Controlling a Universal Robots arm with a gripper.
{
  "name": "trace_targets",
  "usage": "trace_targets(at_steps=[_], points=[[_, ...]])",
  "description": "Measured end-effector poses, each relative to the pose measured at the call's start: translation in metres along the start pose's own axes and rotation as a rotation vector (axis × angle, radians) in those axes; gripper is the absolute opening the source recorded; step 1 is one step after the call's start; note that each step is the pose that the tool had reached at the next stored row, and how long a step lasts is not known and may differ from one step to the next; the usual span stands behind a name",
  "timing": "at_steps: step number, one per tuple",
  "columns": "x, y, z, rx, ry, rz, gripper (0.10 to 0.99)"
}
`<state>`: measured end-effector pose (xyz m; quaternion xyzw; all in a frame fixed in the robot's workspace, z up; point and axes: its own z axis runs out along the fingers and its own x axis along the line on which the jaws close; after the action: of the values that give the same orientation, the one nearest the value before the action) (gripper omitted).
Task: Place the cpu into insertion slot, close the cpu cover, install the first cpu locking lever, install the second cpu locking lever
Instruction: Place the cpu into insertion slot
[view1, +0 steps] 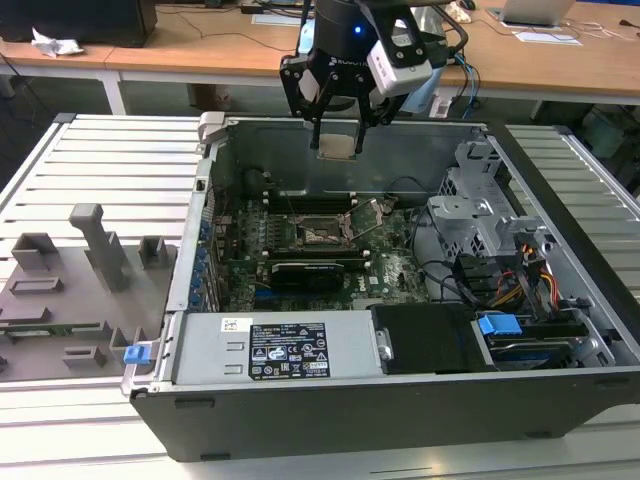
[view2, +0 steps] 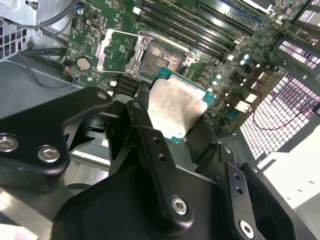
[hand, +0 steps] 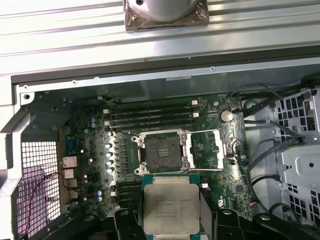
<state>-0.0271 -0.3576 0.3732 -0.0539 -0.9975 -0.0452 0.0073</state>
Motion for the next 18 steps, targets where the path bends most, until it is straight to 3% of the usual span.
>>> trace_targets(at_steps=[18], points=[[0.0,0.0,0.0,-0.001,-0.0029,0.033,0.541]])
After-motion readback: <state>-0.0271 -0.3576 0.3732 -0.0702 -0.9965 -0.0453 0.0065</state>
